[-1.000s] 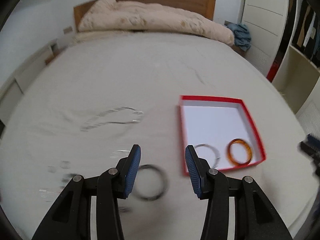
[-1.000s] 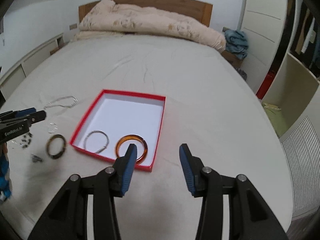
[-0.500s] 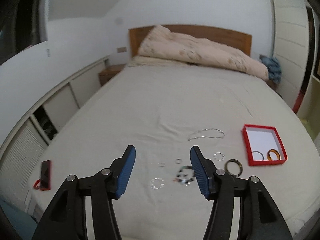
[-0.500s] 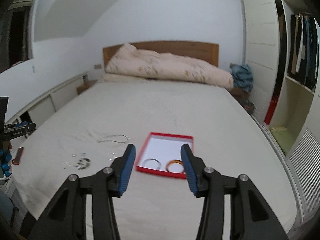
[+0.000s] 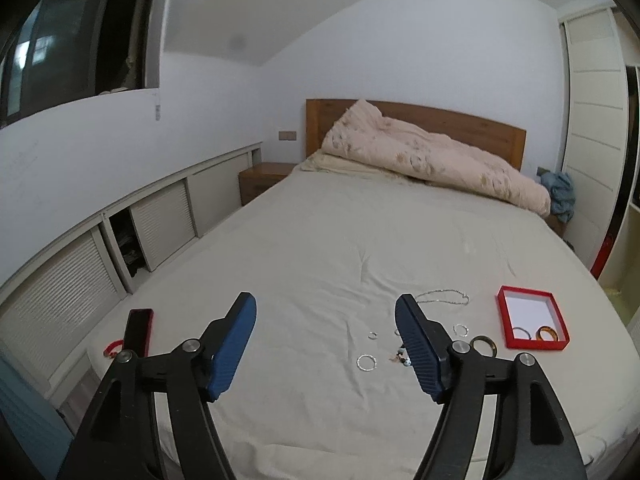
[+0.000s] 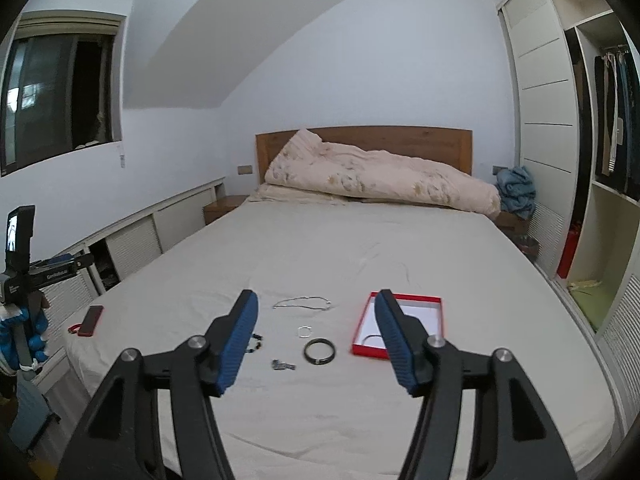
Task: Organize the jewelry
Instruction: 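Open both grippers to release the bangles and lift away from the box, then grasp the silver watch with the right gripper while the left grasps the twisted hoop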
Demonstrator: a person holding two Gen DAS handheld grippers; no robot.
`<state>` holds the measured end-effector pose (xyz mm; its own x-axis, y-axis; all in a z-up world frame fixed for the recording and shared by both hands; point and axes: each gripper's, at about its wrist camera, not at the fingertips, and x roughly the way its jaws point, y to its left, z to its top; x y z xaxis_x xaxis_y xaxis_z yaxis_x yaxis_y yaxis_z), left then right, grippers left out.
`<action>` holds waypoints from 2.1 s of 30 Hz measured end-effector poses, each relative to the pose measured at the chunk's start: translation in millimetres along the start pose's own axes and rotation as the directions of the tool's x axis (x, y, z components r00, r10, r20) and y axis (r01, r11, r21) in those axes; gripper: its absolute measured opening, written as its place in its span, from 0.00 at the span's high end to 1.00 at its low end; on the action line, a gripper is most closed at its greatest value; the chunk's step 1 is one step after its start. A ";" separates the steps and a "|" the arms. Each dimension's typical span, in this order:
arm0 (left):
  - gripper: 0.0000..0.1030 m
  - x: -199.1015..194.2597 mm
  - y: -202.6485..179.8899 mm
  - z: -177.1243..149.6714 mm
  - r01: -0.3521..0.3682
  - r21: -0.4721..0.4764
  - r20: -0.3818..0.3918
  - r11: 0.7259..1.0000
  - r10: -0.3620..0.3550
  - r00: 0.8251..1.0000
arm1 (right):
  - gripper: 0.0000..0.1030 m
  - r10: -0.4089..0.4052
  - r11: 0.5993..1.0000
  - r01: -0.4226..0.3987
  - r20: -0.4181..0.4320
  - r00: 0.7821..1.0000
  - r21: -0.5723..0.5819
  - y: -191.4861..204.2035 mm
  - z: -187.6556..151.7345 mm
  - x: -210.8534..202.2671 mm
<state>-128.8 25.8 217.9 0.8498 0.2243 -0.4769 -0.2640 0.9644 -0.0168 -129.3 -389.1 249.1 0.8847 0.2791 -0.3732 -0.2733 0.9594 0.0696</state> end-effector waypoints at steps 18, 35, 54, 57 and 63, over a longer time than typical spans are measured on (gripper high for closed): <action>0.31 10.5 -21.3 -54.9 -0.014 0.014 -0.037 1.000 0.014 0.999 | 0.29 0.125 0.992 -0.124 -0.072 0.990 0.021 47.7 -75.3 38.7; 0.26 157.9 -37.0 -133.1 -0.017 0.051 -0.307 0.999 0.032 0.951 | 0.30 0.192 0.981 -0.182 -0.367 0.910 0.063 50.3 -147.5 188.1; 0.40 327.6 -66.5 -168.5 0.074 0.052 -0.491 0.996 -0.039 0.870 | 0.30 0.279 0.957 -0.187 -0.524 0.804 0.223 46.2 -211.2 380.1; 0.40 338.3 -70.3 -169.7 0.075 0.066 -0.488 0.995 -0.033 0.872 | 0.32 0.275 0.959 -0.192 -0.512 0.814 0.211 50.4 -208.1 392.5; 0.53 344.8 -78.5 -171.1 0.085 0.090 -0.469 0.992 -0.033 0.883 | 0.57 0.253 0.965 -0.179 -0.499 0.829 0.192 47.9 -210.4 402.2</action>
<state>107.0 3.5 -95.6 0.5447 0.1004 -0.8326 -0.1486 0.9886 0.0220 134.0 -239.3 -92.3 0.4757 0.4535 -0.7537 -0.3496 0.8837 0.3112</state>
